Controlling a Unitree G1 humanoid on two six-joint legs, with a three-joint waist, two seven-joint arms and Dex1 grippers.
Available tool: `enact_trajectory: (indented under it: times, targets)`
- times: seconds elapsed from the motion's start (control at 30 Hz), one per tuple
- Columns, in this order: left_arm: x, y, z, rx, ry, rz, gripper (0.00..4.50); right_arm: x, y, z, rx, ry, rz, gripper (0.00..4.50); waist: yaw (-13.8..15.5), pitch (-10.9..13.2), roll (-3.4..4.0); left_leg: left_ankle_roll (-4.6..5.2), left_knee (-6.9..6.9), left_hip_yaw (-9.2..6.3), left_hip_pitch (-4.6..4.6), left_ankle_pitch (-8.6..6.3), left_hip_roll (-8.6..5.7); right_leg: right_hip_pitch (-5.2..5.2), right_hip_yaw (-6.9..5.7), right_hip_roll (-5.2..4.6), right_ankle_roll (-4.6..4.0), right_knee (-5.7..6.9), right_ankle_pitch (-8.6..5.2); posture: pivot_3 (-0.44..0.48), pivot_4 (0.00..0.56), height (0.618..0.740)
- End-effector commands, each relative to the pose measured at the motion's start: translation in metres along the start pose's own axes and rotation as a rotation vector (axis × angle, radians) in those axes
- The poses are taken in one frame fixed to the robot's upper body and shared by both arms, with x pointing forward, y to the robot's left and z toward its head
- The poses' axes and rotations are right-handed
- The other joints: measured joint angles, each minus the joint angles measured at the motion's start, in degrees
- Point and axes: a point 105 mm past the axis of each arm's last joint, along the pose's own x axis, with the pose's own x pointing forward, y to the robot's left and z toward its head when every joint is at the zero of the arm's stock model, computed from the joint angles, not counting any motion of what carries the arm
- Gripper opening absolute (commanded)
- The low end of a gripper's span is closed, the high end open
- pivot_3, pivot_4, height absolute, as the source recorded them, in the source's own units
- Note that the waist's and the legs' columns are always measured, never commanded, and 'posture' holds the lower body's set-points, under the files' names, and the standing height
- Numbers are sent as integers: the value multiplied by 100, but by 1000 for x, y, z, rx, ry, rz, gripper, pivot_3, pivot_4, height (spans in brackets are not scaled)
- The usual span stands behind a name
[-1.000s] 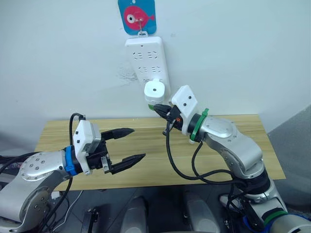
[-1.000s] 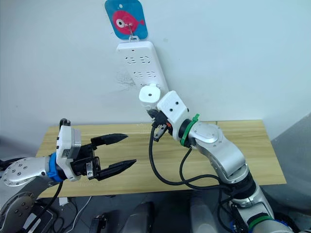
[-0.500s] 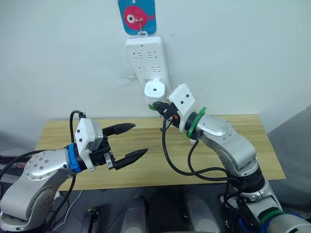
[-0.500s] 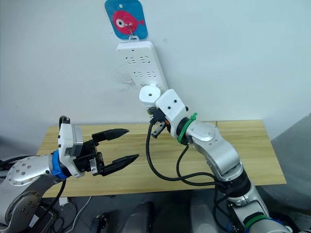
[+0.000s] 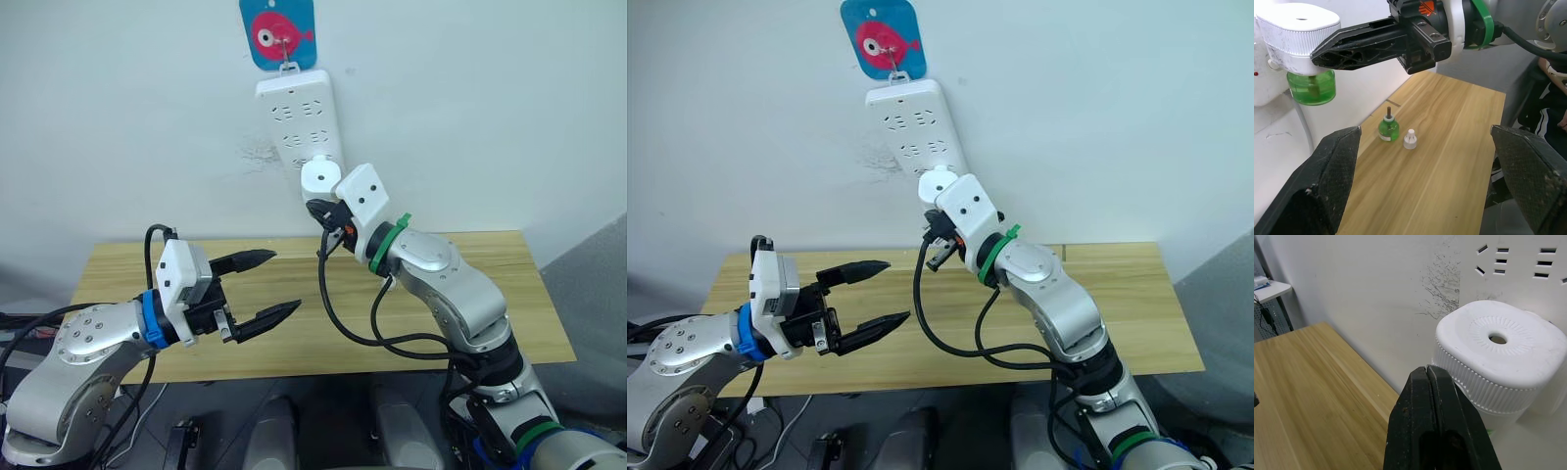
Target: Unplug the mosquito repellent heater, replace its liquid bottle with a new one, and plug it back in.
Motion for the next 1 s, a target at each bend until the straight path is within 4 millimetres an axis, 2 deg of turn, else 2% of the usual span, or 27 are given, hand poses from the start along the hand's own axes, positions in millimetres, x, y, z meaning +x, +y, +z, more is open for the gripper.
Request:
enact_trajectory:
  times: [0.03, 0.13, 0.2, 0.43, 1.0]
  targets:
    - [0, -1, 4, 33, -11, -3, 4500, -7, -8, 13, -7, -50, -4, 13, 6, 0, 0, 0, 1, 0, 0, 0, 0, 0, 0, 0, 0, 1, 0, -53, 204, 725]
    - [0, 0, 4, 38, -12, 2, 4500, -13, 12, 17, 27, -65, 122, 13, 7, 0, 0, 0, 1, 0, 0, 0, 0, 0, 0, 0, 0, 1, 0, -53, 204, 725]
    - [0, 1, 4, 40, -14, 6, 4500, -16, 14, 17, 25, -64, 139, 13, -9, 0, 0, 0, -4, 1, 0, 0, 1, -2, 0, 0, 0, 0, 0, -51, 201, 725]
    - [1, 2, 4, 44, -20, 7, 4500, -19, 4, 16, 2, -55, 112, 13, -18, 0, 0, 0, -6, 1, 0, 0, 2, -3, 1, 0, 0, -1, 0, -56, 197, 725]
    - [2, 3, 3, 50, -24, 2, 4500, -11, -1, 9, -10, -21, 66, 13, -20, 0, 0, 0, -7, 2, 0, 0, 1, -3, 1, 0, -1, -1, 0, -55, 192, 725]
